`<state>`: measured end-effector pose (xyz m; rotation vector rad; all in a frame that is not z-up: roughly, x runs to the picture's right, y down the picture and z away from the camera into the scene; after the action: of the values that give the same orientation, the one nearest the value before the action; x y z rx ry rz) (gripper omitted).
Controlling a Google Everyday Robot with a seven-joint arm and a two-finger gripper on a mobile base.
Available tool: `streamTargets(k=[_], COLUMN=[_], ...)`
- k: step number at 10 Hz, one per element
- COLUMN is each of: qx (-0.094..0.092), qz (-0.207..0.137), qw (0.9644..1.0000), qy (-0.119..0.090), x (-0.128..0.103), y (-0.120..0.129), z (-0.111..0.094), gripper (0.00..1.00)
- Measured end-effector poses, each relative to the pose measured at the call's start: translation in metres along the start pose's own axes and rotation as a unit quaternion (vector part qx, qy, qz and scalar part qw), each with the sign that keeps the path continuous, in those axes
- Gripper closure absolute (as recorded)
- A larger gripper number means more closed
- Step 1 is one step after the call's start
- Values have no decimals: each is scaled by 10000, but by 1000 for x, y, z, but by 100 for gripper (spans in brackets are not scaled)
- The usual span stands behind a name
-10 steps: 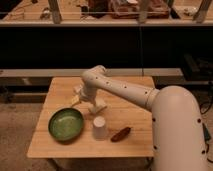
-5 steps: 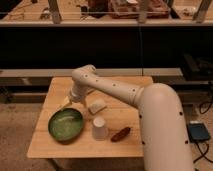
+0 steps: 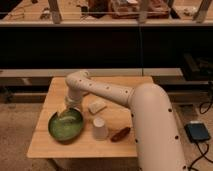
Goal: Pick up the ceramic bowl
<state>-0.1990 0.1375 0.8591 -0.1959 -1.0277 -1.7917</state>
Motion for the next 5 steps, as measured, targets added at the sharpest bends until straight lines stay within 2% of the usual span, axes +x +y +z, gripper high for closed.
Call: streamTargets(k=[2, 3, 5], qx=[-122, -128, -156], qz=[15, 37, 79], qw=[9999, 9999, 9998], qy=[1, -7, -112], x=[-7, -11, -18], y=[10, 14, 26], z=[3, 5, 16], gripper=[56, 59, 59])
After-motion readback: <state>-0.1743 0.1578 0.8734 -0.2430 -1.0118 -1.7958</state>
